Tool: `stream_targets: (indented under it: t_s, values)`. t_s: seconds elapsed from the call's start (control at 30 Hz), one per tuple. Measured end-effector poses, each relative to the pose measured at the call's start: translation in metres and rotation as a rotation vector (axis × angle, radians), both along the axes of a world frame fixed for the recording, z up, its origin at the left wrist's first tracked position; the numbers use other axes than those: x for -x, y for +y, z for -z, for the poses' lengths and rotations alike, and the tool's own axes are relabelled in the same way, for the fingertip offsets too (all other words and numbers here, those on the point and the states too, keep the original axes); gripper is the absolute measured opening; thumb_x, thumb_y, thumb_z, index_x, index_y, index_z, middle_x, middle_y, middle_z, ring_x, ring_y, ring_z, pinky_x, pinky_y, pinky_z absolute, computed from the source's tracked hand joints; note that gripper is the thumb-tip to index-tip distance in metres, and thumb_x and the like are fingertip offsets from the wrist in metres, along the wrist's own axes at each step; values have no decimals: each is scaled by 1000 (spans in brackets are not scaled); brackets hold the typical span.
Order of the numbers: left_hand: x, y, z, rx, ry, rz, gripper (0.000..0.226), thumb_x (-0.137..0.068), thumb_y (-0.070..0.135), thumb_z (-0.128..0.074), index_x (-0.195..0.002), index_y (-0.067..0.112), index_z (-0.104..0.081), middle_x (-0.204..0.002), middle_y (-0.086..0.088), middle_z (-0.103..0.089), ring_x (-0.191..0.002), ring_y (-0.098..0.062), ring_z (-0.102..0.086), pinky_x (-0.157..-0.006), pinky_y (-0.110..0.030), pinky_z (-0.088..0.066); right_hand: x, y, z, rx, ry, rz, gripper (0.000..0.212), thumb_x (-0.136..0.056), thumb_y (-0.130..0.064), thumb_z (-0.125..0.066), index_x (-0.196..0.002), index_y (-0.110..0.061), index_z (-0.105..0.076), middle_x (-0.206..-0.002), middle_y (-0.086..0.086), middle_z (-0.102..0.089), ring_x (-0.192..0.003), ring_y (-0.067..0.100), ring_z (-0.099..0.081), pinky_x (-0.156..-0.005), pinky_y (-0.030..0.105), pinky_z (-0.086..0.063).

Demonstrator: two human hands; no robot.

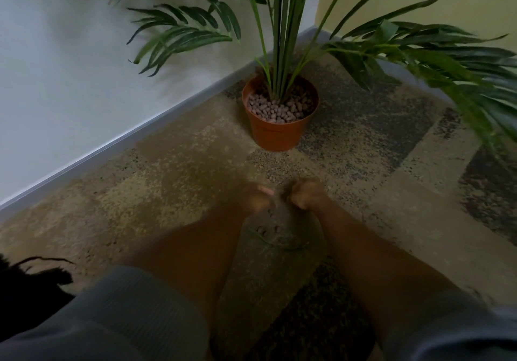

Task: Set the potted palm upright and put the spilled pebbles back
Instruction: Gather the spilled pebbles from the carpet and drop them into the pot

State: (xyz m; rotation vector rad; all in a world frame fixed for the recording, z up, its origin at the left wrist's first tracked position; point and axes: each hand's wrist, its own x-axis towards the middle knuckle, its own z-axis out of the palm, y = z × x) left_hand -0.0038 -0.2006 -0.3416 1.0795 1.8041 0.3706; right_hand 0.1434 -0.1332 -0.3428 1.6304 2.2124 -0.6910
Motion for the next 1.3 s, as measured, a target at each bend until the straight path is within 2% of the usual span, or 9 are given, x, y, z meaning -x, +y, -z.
stream_targets:
  t_s: [0.07,0.17,0.33,0.47,0.7,0.87,1.03,1.2,1.3]
  values:
    - [-6,-8,7,7,61,152,38,-80,20,-75,-116,17,-65,-105,1,-66,-92,-13,-61,-61,-11,-39,-1,-4,6,-12,-26,-33,24,-93,-29,-51,-98,-13,-69,-103,7,-65,-96,22,-59,-73,26,-44]
    - [-11,-13,11,-26,79,245,40,-73,19,-81,-110,13,-67,-96,2,-65,-82,-9,-60,-62,-16,-44,1,-12,11,13,-23,-64,18,-92,-23,-58,-97,-11,-70,-106,7,-68,-86,18,-57,-60,21,-41]
    - [-12,-14,9,21,135,396,25,-76,13,-77,-100,10,-73,-98,-6,-74,-86,-15,-64,-73,-24,-48,9,-23,7,179,30,-165,27,-91,-19,-61,-115,-9,-70,-117,7,-68,-109,22,-62,-92,29,-47]
    - [-11,-16,8,85,174,479,35,-74,19,-81,-106,8,-72,-101,-6,-70,-86,-11,-56,-60,-16,-39,15,-25,0,339,-50,-295,30,-85,-9,-69,-115,-6,-70,-111,12,-69,-92,19,-66,-74,29,-54]
    - [-15,-20,5,107,276,528,37,-72,6,-79,-108,8,-69,-109,-7,-70,-90,-20,-64,-70,-22,-42,14,-34,-3,403,-17,-266,41,-70,-10,-83,-110,-9,-73,-101,5,-69,-85,17,-63,-65,24,-47]
    - [-15,-23,10,70,339,529,39,-70,4,-79,-105,14,-68,-110,-3,-68,-102,-23,-64,-76,-25,-44,8,-44,2,359,154,-131,53,-69,-5,-82,-119,-8,-65,-121,14,-65,-112,31,-63,-89,36,-51]
    - [-16,-24,11,7,327,476,21,-81,9,-67,-101,12,-72,-109,-6,-71,-102,-23,-65,-77,-23,-44,3,-45,4,346,209,-89,45,-75,-6,-76,-119,-10,-66,-121,12,-66,-113,29,-63,-80,28,-48]
    - [-13,-25,11,-14,310,447,20,-80,8,-67,-99,8,-74,-104,-8,-73,-100,-23,-67,-71,-16,-37,12,-54,7,313,97,-157,35,-80,-16,-73,-115,-13,-70,-111,7,-70,-105,22,-66,-96,30,-52]
    - [-13,-27,9,2,337,460,22,-75,12,-74,-97,8,-75,-100,-9,-73,-94,-23,-67,-69,-19,-39,16,-58,6,262,80,-166,40,-69,-18,-82,-107,-16,-72,-101,1,-71,-87,14,-66,-81,25,-54]
